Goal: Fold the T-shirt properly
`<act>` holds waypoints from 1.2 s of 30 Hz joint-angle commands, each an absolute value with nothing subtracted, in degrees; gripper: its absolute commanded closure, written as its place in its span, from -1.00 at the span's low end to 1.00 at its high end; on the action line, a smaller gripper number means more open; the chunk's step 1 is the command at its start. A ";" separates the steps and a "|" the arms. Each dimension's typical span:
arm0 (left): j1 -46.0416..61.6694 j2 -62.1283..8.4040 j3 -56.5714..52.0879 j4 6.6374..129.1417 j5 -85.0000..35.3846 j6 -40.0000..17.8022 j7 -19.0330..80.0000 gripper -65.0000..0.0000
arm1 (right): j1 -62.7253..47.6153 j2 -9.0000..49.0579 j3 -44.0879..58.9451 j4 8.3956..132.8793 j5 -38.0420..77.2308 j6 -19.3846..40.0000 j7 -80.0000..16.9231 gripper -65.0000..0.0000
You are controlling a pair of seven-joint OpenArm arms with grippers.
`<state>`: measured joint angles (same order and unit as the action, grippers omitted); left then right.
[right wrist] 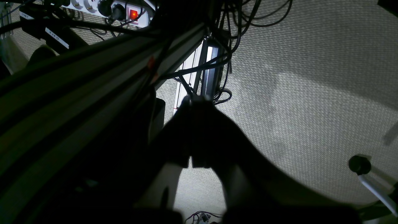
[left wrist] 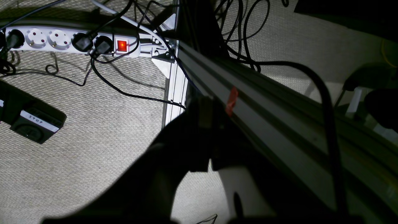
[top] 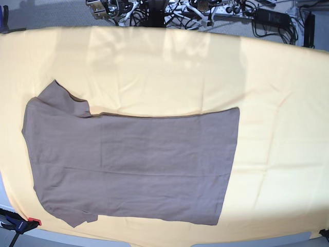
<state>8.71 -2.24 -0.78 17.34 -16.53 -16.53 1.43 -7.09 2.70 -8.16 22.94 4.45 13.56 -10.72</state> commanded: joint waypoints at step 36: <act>24.47 -4.93 0.43 38.92 -11.70 -16.95 11.14 1.00 | -20.84 7.60 -8.27 37.67 3.99 19.64 -17.04 1.00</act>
<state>24.36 -4.71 0.54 38.65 -11.53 -16.62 11.64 -21.02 7.57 -8.21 37.32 3.31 19.35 -17.65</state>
